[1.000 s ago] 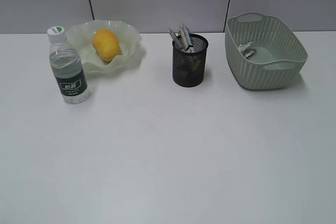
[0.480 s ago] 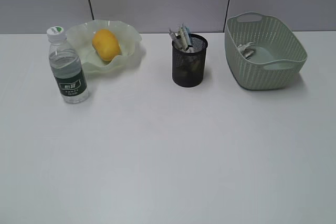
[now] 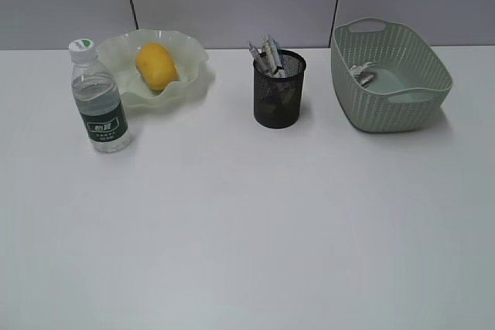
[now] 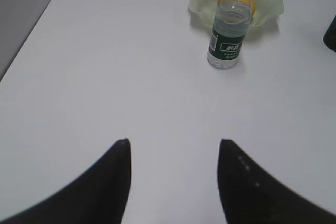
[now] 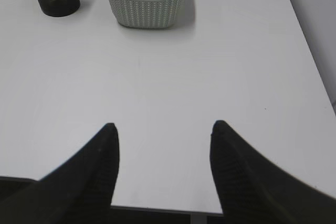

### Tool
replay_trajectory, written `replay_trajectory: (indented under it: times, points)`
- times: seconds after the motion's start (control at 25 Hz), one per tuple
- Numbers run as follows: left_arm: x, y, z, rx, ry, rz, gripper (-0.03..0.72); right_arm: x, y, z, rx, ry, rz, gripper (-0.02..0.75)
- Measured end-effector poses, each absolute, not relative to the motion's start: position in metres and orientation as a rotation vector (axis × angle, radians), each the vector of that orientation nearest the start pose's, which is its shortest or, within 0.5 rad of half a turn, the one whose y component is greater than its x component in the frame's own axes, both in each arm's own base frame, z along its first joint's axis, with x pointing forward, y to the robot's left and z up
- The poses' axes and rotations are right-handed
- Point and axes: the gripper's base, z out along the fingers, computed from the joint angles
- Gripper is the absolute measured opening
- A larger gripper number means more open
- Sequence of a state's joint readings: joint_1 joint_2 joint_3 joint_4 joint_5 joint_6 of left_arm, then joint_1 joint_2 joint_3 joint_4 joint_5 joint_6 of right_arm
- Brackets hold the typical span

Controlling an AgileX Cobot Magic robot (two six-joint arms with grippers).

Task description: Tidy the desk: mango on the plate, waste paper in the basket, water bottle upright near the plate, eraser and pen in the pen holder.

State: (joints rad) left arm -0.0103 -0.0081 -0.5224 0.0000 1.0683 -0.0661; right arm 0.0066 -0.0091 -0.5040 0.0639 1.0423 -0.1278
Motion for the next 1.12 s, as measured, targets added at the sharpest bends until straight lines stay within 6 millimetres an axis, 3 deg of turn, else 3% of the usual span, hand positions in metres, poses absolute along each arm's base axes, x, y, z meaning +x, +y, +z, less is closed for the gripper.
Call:
replay_trajectory:
  times: [1.12]
  points:
    - [-0.0091, 0.0007, 0.2828, 0.013, 2.022, -0.089, 0.251, -0.0062, 0.005, 0.28, -0.138, 2.006, -0.001, 0.445]
